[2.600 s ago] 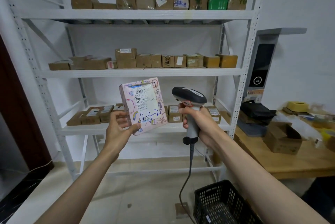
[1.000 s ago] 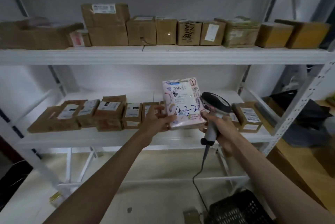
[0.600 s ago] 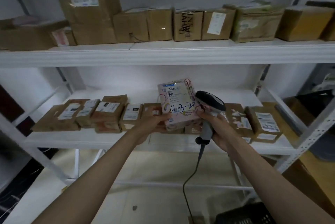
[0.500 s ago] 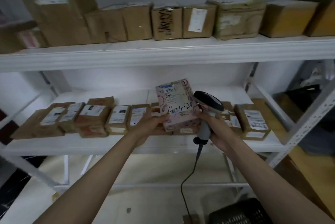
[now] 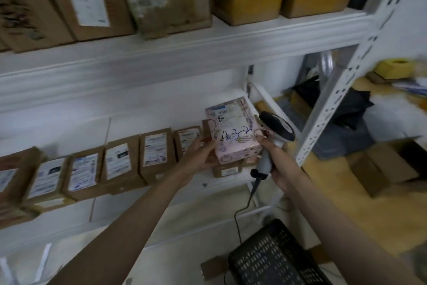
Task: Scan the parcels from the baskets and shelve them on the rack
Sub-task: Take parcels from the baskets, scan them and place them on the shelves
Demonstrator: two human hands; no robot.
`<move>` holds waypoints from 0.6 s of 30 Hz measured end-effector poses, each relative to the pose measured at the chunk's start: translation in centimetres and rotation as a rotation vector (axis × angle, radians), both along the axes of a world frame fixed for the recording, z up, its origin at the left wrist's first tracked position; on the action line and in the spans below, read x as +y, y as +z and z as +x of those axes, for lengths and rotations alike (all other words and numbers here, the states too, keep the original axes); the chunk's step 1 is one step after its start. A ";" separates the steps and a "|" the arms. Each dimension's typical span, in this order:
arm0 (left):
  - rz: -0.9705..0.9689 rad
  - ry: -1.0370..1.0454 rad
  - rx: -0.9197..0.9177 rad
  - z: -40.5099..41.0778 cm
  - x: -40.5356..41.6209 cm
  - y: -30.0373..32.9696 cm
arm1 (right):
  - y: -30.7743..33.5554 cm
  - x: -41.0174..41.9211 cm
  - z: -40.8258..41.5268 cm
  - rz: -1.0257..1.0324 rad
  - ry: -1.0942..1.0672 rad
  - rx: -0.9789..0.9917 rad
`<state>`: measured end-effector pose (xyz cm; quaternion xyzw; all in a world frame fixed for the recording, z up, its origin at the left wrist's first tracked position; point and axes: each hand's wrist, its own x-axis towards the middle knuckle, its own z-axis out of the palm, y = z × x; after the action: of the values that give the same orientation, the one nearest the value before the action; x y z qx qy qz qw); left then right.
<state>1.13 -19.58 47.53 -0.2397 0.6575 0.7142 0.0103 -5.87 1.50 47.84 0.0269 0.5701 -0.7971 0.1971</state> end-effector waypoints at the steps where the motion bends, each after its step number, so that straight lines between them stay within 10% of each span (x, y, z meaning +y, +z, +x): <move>1: -0.047 -0.027 -0.004 -1.0 0.7 -0.3 | -0.2 0.8 -0.5 0.014 -0.046 0.006; 18: -1.012 -0.852 0.086 -15.4 7.2 -5.1 | -1.6 7.2 -2.7 0.313 -0.463 0.287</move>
<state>-14.29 -12.34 42.46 0.0946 0.9490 0.2597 0.1517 -8.57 8.67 46.27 0.0732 0.6866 -0.7190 -0.0789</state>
